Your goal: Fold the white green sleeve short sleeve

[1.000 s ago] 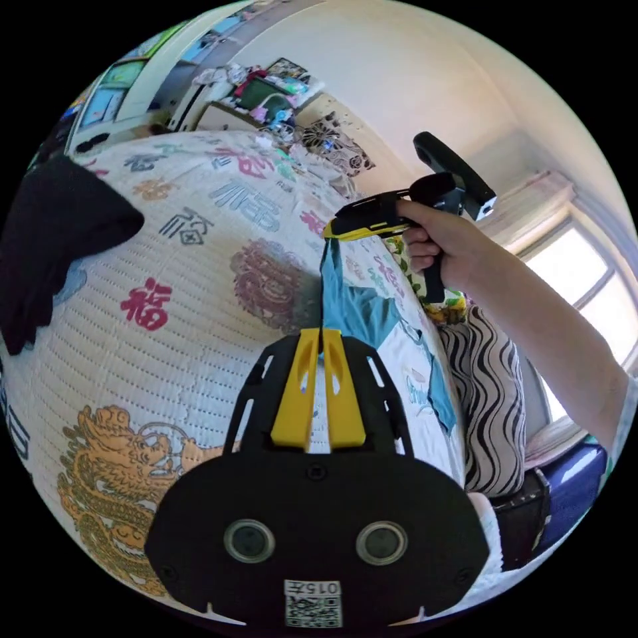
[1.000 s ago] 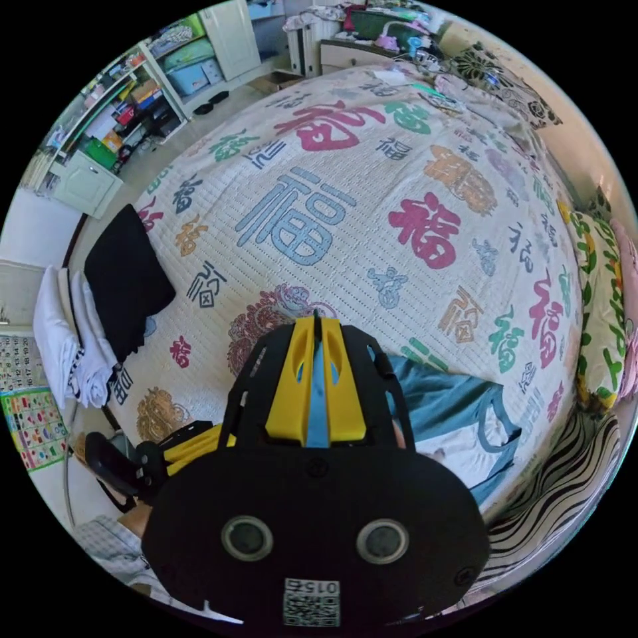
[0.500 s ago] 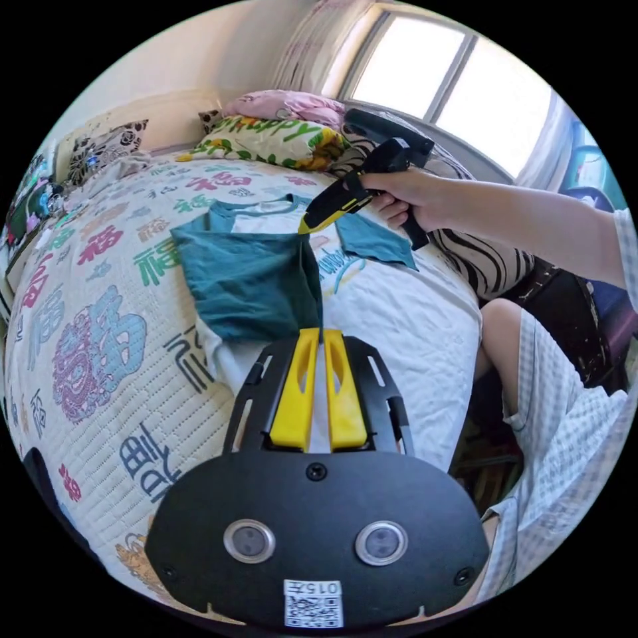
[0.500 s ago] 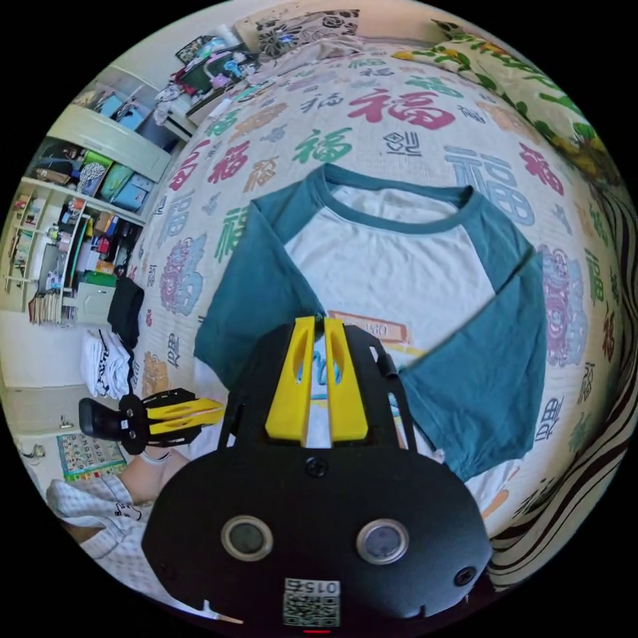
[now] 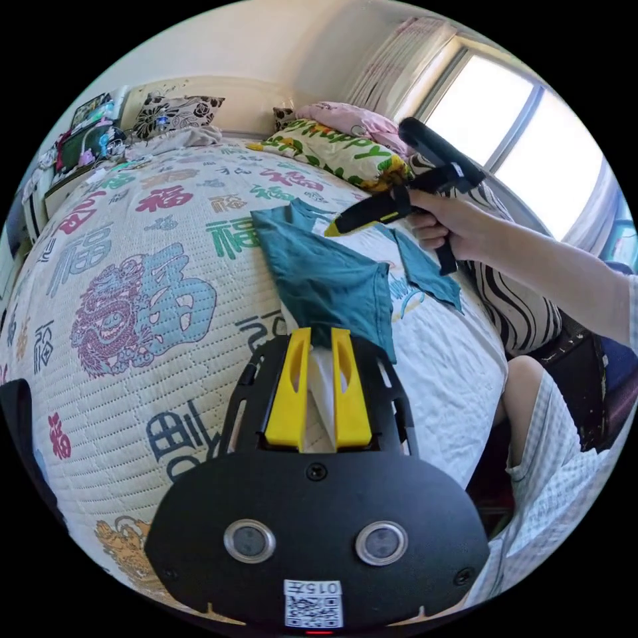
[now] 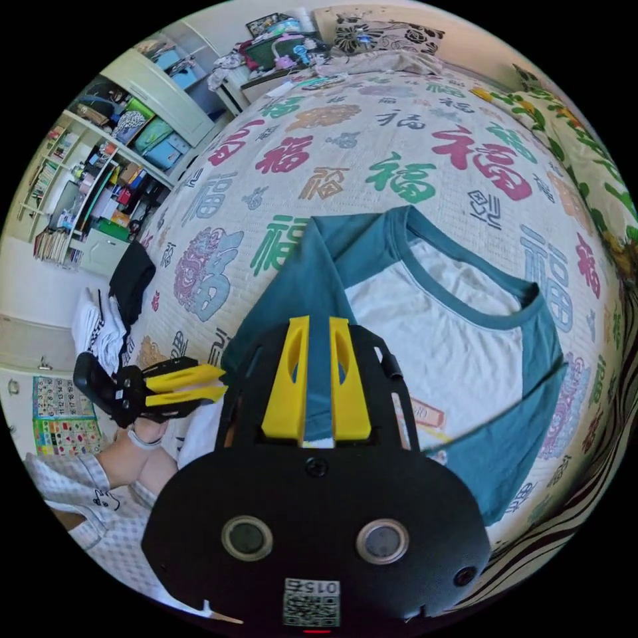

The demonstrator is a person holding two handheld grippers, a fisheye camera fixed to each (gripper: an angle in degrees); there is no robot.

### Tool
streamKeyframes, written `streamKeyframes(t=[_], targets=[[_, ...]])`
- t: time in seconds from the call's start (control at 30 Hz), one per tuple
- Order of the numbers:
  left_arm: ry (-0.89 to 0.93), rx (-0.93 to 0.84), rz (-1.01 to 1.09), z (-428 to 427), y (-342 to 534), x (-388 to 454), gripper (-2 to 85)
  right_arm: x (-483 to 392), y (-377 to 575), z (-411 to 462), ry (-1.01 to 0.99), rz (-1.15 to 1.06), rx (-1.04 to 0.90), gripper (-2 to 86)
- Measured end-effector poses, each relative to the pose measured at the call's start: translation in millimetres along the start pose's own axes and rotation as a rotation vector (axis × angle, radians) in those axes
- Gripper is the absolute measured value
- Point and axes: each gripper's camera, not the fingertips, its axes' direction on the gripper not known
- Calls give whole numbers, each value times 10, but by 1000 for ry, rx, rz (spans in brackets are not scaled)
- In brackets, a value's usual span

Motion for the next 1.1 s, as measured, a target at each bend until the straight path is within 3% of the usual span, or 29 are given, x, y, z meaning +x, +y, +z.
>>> streamKeyframes(t=[0.17,0.33,0.47,0.63,0.8,0.97,1.1], targets=[[-82,-62,33,109,-73,113,12,-183,-279,72,25,35,-41,49],[-14,-85,-10,167,-129,-24,7,-94,-217,-197,-38,101,-25,41],[66,-43,-14,140,-163,-127,26,176,188,-802,-112,143,82,47],[130,29,-32,8,-237,-252,69,686,850,-1646,8,156,181,12],[-31,107,58,-184,-464,-51,79,1202,1398,-2294,101,148,267,34],[-115,79,208,142,-1652,91,82,1376,1394,-2464,79,151,263,73],[-210,-85,294,857,-2752,264,77,1351,1219,-2481,132,111,214,88]])
